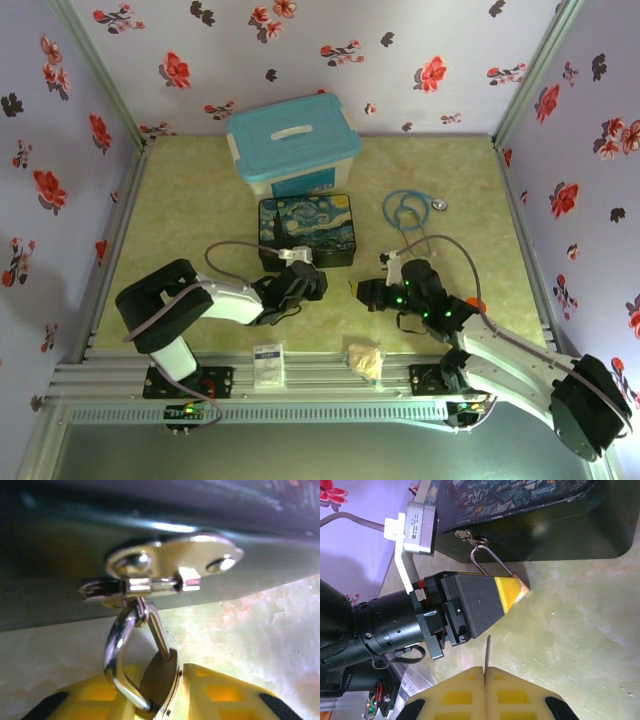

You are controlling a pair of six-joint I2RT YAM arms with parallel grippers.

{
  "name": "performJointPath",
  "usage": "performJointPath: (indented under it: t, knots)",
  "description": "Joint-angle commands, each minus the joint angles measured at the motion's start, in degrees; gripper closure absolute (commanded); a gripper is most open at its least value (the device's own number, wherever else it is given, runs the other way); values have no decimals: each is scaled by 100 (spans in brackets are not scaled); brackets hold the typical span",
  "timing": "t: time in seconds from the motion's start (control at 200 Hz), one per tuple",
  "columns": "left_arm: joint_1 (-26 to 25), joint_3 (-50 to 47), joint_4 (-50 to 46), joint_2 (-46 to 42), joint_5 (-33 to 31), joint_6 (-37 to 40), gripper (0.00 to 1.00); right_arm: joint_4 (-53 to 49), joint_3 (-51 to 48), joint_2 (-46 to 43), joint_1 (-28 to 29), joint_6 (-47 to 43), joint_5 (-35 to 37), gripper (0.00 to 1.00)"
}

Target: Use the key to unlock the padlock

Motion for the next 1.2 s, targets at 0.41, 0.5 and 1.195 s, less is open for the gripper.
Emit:
performJointPath:
  t: [0.41,0.5,1.195]
  knots:
    - [179,-567,1162,-671,820,-954,94,2498,-232,1942,-493,1051,-1663,100]
    - [294,-634,1555,-644,1080,-1250,94,2958,-223,2245,-502,1207,-1988,100]
    - [546,-819,2252,-1094,1388,-1785,100,6506,-180,4568,-977,2485,-3114,100]
